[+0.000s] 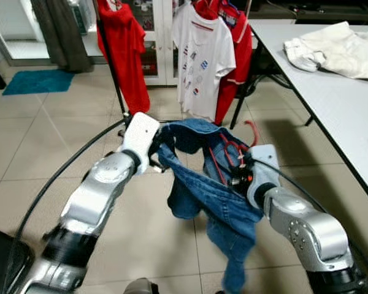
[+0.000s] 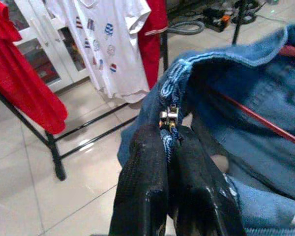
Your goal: Hang hanger
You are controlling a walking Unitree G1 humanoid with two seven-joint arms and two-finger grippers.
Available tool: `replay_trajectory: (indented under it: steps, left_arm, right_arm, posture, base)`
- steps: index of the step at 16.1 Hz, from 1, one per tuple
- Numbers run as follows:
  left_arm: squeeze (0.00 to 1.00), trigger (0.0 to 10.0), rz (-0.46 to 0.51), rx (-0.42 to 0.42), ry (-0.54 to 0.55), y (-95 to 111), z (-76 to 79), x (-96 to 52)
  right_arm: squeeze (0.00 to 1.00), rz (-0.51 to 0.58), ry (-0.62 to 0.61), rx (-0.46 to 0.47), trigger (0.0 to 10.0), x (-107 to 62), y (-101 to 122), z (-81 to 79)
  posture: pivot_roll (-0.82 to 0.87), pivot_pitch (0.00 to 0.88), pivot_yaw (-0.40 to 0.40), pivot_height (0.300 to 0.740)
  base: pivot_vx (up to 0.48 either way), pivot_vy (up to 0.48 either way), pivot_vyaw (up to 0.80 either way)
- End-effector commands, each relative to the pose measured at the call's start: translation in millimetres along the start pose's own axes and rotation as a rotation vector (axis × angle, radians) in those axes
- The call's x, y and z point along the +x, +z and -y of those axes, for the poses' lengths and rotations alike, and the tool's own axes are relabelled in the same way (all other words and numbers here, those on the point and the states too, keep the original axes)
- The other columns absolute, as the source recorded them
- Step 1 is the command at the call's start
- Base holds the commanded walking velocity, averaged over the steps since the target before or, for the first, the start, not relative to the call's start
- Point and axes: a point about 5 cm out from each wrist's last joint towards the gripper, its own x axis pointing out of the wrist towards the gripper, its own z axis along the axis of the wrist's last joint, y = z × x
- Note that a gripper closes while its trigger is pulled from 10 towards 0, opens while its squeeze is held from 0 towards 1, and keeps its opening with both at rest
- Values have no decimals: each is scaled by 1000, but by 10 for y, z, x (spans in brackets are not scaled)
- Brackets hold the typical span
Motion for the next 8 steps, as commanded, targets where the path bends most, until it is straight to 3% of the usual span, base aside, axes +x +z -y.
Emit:
replay_trajectory:
  steps: [1, 3, 5, 6, 8]
  left_arm:
    - [0, 0, 20, -19, 3, 46, -27, -48]
    - [0, 0, -11, -31, -13, -37, 17, -81]
    - [0, 0, 4, -102, -74, -4, 125, -100]
    - [0, 0, 1, -110, -36, -10, 75, -99]
    - [0, 0, -13, -68, 107, -62, -175, -88]
  right_arm:
    - [0, 77, -19, 45, 10000, -24, 150, 54]
    - [0, 124, -50, 128, 10000, 19, 254, 63]
    - [0, 236, -83, 304, 10000, 67, 438, 94]
    - [0, 229, -64, 297, 10000, 83, 471, 74]
    - [0, 181, -5, 220, 10000, 77, 469, 15]
  posture:
    - [17, 52, 7, 740]
    - [24, 51, 0, 740]
    - [29, 46, -4, 740]
    - [29, 46, -7, 740]
    - [29, 46, -15, 740]
  base:
    - [0, 0, 0]
    - [0, 0, 0]
    - [0, 0, 0]
    - [0, 0, 0]
    - [0, 0, 0]
